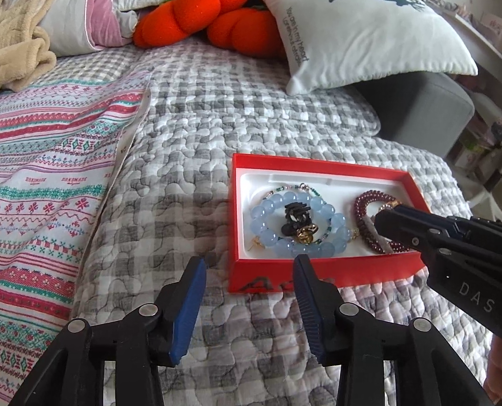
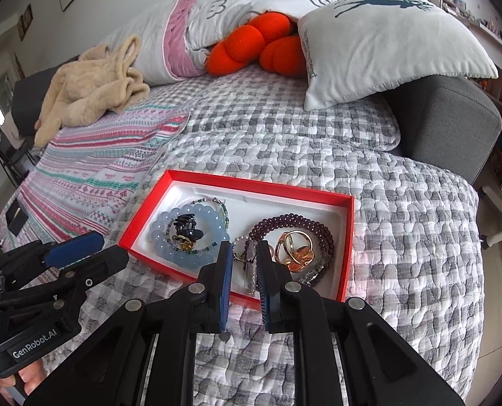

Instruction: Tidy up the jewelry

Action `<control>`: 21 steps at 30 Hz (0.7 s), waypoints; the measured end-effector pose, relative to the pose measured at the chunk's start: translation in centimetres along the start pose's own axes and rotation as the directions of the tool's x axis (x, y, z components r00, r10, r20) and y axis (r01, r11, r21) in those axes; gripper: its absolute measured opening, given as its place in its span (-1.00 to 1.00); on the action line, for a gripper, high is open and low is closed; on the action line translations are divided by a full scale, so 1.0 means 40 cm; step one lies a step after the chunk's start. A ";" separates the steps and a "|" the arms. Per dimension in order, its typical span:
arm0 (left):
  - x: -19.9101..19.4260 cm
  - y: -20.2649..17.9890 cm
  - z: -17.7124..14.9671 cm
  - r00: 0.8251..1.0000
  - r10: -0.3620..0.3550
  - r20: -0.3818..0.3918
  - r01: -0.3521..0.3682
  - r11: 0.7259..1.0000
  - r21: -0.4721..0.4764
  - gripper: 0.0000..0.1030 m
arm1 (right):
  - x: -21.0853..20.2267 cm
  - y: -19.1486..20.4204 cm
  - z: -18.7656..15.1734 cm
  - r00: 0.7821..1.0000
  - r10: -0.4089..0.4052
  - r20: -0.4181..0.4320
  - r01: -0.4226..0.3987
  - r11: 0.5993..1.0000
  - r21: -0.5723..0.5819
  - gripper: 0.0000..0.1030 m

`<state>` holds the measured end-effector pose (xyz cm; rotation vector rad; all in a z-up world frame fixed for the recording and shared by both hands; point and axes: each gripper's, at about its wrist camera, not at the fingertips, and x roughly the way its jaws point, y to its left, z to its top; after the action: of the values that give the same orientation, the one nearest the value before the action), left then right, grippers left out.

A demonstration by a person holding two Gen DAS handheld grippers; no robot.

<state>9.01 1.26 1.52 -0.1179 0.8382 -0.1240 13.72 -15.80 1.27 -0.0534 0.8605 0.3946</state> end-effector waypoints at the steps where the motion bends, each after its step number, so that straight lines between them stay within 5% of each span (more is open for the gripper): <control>1: -0.003 0.000 -0.002 1.000 0.005 0.002 -0.005 1.000 0.003 0.05 | -0.001 0.000 0.001 1.000 0.002 0.000 -0.002 1.000 0.000 -0.67; 3: -0.010 -0.001 -0.007 1.000 0.013 0.008 -0.013 1.000 0.010 0.24 | -0.005 -0.001 0.001 1.000 0.010 -0.005 -0.010 1.000 0.007 -0.52; 5: -0.015 -0.003 -0.010 1.000 0.020 0.012 -0.020 1.000 0.017 0.36 | -0.016 -0.005 -0.001 1.000 0.013 0.005 -0.013 1.000 0.020 0.03; 6: -0.017 -0.003 -0.012 1.000 0.024 0.013 -0.024 1.000 0.019 0.43 | -0.025 -0.008 -0.002 1.000 0.018 0.017 -0.018 0.999 0.027 0.10; 13: -0.038 -0.007 -0.034 0.998 0.058 0.019 -0.058 0.998 0.017 0.79 | -0.085 -0.028 -0.021 1.000 0.000 0.027 -0.002 0.998 0.060 0.14; 21: -0.069 -0.019 -0.096 0.992 0.125 0.000 -0.125 0.992 0.033 0.99 | -0.160 -0.048 -0.089 1.000 -0.022 -0.016 0.023 0.996 0.083 0.48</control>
<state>4.25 0.75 1.12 -0.0338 0.8432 -0.0205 8.09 -20.33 3.49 0.0106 0.8893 0.3375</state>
